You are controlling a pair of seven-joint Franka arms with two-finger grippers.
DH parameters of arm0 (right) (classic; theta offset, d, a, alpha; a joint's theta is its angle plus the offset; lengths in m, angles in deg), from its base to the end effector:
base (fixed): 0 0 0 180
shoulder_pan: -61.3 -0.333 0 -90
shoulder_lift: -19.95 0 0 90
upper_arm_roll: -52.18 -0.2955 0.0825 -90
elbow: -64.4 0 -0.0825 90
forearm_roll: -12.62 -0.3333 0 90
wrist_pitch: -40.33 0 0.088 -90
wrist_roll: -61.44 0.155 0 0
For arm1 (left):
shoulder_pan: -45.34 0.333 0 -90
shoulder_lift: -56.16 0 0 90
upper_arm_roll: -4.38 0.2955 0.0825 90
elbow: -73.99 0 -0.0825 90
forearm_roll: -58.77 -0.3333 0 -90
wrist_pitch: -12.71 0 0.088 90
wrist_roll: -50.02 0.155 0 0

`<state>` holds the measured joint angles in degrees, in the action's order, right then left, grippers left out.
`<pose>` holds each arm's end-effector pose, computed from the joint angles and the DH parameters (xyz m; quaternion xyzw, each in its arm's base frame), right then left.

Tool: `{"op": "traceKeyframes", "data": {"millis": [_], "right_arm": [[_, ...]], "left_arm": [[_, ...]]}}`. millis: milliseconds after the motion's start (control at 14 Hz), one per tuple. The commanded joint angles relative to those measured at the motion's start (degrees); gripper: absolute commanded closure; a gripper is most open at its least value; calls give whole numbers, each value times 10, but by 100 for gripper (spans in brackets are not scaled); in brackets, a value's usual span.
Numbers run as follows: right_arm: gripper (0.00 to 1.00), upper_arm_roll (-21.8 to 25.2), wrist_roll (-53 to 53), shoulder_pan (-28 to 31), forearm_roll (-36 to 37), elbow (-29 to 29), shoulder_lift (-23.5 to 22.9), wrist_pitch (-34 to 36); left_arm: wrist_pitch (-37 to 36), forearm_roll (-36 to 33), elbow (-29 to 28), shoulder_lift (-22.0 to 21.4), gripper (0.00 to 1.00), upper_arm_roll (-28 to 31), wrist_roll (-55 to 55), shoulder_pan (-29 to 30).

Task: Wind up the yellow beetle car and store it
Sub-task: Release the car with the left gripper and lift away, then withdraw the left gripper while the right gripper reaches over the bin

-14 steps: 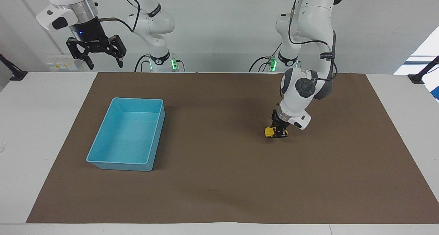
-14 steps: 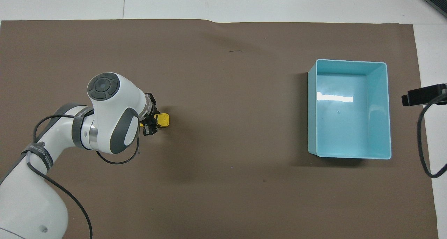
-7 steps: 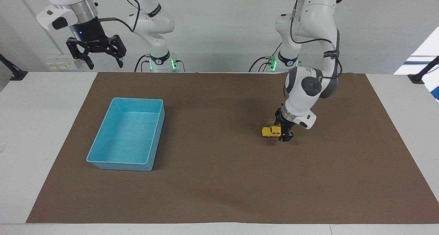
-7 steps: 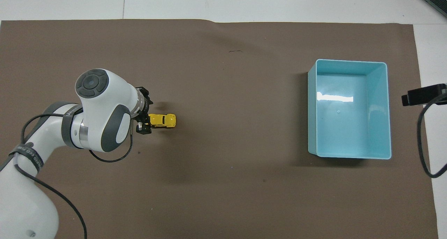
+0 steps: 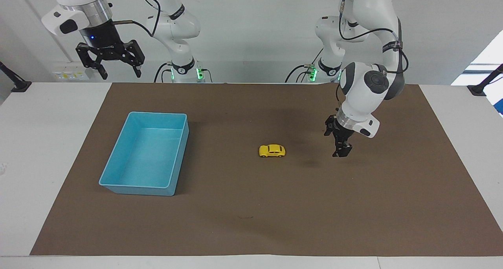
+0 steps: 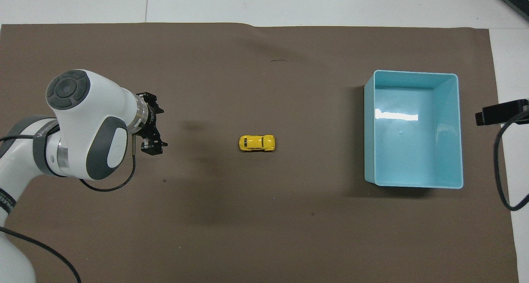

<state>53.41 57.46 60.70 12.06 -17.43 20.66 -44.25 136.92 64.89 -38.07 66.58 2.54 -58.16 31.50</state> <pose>0.4926 -0.0039 0.6131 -0.9991 -0.0298 -0.0304 0.0038 0.5302 -0.1572 0.3475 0.6689 0.7417 -0.0348 0.0356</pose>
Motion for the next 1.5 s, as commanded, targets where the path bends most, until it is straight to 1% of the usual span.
{"op": "traceKeyframes", "data": {"millis": [0,214,357,643,786,929,1000,1071,1143,1286,1429], "right_arm": [[0,-4,2,7,-5,-10,10,-1],[0,-4,1,7,-5,-10,10,1],[0,-4,2,7,-5,-10,10,1],[0,-3,1,10,-5,-10,10,2],[0,-7,6,5,-8,-11,11,2],[0,-8,-1,4,-20,-12,11,-1],[0,-9,-12,3,-20,-12,12,2],[0,-9,-46,3,-21,-15,14,3],[0,-9,-81,3,-21,-31,24,-1],[0,-12,-130,1,-21,-42,31,-2],[0,-30,-201,1,-20,-56,42,-1]], "left_arm": [[-12,-6,4,-13,0,-4,6,8],[-18,-19,25,-15,0,-4,6,8],[-38,-38,53,-16,0,-4,16,14],[-55,-39,66,-44,0,-4,120,37],[-65,-37,66,-62,0,-4,194,39],[-70,-35,66,-71,0,-3,242,39],[-70,-35,66,-73,0,-3,267,39],[-70,-34,65,-80,0,-3,296,40],[-70,-34,63,-82,0,-3,316,40],[-69,-35,64,-83,0,-4,370,44],[-85,-34,62,-96,0,-4,444,58]]}}
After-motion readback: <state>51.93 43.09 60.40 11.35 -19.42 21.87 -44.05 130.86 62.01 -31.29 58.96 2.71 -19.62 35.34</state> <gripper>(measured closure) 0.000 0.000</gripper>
